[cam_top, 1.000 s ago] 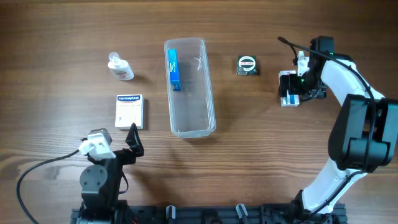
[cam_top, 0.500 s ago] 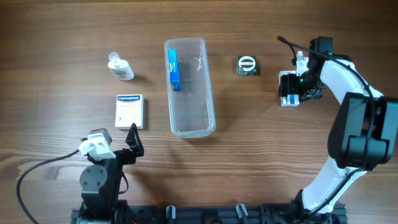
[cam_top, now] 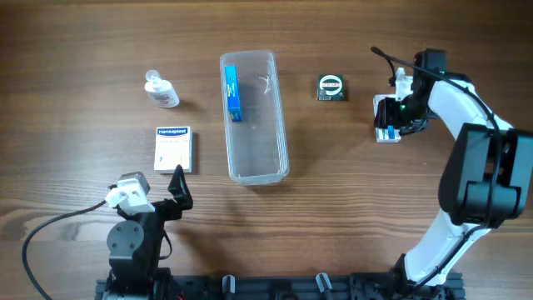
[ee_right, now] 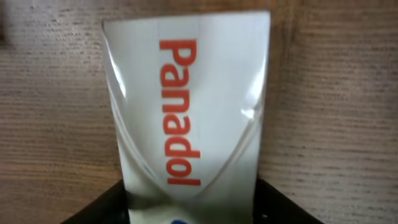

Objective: Pack container
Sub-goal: 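Grasp the Panadol box with the right gripper, then lift the Panadol box and carry it over the container, then lower the Panadol box beside the Vicks box and release, then move the right gripper to the green Zam-Buk box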

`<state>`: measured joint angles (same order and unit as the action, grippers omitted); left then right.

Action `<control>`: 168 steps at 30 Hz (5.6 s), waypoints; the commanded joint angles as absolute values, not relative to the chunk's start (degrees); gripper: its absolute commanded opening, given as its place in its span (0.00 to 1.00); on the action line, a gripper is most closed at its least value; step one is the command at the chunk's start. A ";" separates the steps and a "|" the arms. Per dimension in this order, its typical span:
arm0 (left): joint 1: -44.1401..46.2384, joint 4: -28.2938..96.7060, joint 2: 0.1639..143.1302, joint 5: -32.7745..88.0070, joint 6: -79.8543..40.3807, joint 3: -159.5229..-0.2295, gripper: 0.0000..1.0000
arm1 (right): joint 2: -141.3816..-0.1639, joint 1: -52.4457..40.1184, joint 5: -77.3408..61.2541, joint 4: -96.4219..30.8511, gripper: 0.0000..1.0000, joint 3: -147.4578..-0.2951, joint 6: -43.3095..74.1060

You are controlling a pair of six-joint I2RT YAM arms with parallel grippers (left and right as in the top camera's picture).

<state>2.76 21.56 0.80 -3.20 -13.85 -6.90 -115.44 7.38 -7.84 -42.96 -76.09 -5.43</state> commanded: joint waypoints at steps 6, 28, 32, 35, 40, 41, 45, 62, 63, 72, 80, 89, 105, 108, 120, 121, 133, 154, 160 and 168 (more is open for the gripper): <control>3.11 21.34 0.43 -3.97 -13.91 -6.48 1.00 | -117.01 5.13 -10.44 -42.15 0.47 -75.81 -2.83; 3.11 21.34 0.43 -3.97 -13.91 -6.48 1.00 | -114.19 -2.11 -17.17 -50.70 0.44 -93.38 -1.10; 3.11 21.34 0.43 -3.97 -13.91 -6.48 1.00 | -114.08 -6.15 -19.46 -51.96 0.44 -96.90 -1.04; 3.11 21.34 0.43 -3.97 -13.91 -6.48 1.00 | -113.99 -9.17 -20.34 -51.92 0.44 -98.45 0.78; 3.11 21.34 0.43 -3.97 -13.91 -6.48 1.00 | -113.99 -13.93 -22.87 -51.96 0.44 -101.36 2.55; 3.11 21.34 0.43 -3.99 -13.91 -6.48 1.00 | -113.99 -15.11 -22.83 -51.96 0.44 -102.13 4.21; 3.11 21.34 0.43 -3.97 -13.91 -6.48 1.00 | -113.99 -18.79 -22.74 -51.66 0.44 -103.81 8.29; 3.11 21.34 0.43 -3.97 -13.91 -6.48 1.00 | -113.99 -31.79 -13.23 -47.77 0.44 -104.38 29.61; 3.11 21.34 0.43 -3.99 -13.91 -6.48 1.00 | -114.02 -31.97 -12.25 -47.59 0.42 -104.38 30.50; 3.11 21.34 0.43 -3.97 -13.91 -6.48 1.00 | -116.14 -33.80 -5.32 -46.92 0.40 -104.36 31.66; 3.11 21.34 0.43 -3.97 -13.91 -6.48 1.00 | -120.60 -33.80 -4.23 -45.65 0.40 -104.36 30.52; 3.11 21.34 0.43 -3.97 -13.91 -6.48 1.00 | -122.54 -33.78 -1.30 -43.05 0.38 -104.38 27.51; 3.11 21.34 0.43 -3.99 -13.91 -6.48 1.00 | -127.92 -33.78 -1.08 -39.03 0.33 -104.38 24.14; 3.11 21.34 0.43 -3.97 -13.91 -6.48 1.00 | -128.62 -33.78 -1.06 -38.39 0.31 -104.36 24.14; 3.11 21.34 0.43 -3.97 -13.91 -6.48 1.00 | -129.19 -33.80 -1.06 -36.14 0.32 -104.36 24.14; 3.11 21.34 0.43 -3.97 -13.91 -6.48 1.00 | -129.19 -33.80 -1.08 -36.14 0.35 -104.36 24.16; 3.11 21.34 0.43 -3.97 -13.91 -6.48 1.00 | -129.19 -33.80 -1.08 -35.70 0.48 -104.36 24.01; 3.11 21.34 0.43 -3.97 -13.91 -6.48 1.00 | -126.82 -33.80 -1.08 -34.83 0.53 -104.38 23.92; 3.11 21.34 0.43 -3.99 -13.91 -6.48 1.00 | -121.32 -33.78 -0.99 -33.19 0.53 -104.38 23.88; 3.11 21.34 0.43 -3.97 -13.91 -6.48 1.00 | -110.54 -33.10 6.00 -34.09 0.70 -104.38 22.52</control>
